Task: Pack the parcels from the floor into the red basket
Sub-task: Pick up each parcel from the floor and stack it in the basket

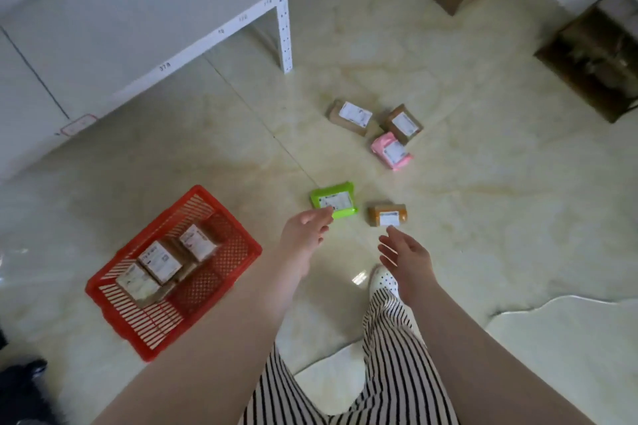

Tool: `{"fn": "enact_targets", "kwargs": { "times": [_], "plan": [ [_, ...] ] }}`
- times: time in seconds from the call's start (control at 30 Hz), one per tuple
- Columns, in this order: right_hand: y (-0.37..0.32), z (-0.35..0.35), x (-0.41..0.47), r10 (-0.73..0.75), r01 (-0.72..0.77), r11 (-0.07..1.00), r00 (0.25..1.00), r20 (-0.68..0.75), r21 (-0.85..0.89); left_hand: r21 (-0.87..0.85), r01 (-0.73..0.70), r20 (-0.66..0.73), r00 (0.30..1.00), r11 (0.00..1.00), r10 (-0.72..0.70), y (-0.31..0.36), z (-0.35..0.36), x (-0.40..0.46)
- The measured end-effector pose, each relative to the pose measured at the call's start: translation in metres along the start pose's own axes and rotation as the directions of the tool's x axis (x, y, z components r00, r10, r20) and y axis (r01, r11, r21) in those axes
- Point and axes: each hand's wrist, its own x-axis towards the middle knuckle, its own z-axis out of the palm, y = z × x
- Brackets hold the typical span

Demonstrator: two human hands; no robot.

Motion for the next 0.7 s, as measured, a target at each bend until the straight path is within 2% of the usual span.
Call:
{"fn": "enact_targets", "kwargs": {
  "times": [0.27,0.47,0.7],
  "plan": [
    [-0.091,-0.090,0.063,-0.030,0.037,0.985,0.999,0.039,-0.167,-0.043,0.041,0.034,0.999,0.998,-0.040,0.012,0.139,0.008],
    [-0.120,-0.105,0.096,-0.025,0.032,0.970,0.999,0.031,-0.240,-0.030,0.056,-0.027,0.998,0.998,-0.057,0.007,0.167,0.011],
    [-0.134,-0.109,0.145,-0.015,0.005,0.957,0.999,-0.032,-0.288,0.005,0.101,-0.112,0.989,0.995,-0.100,0.018,0.184,0.060]
  ]
}}
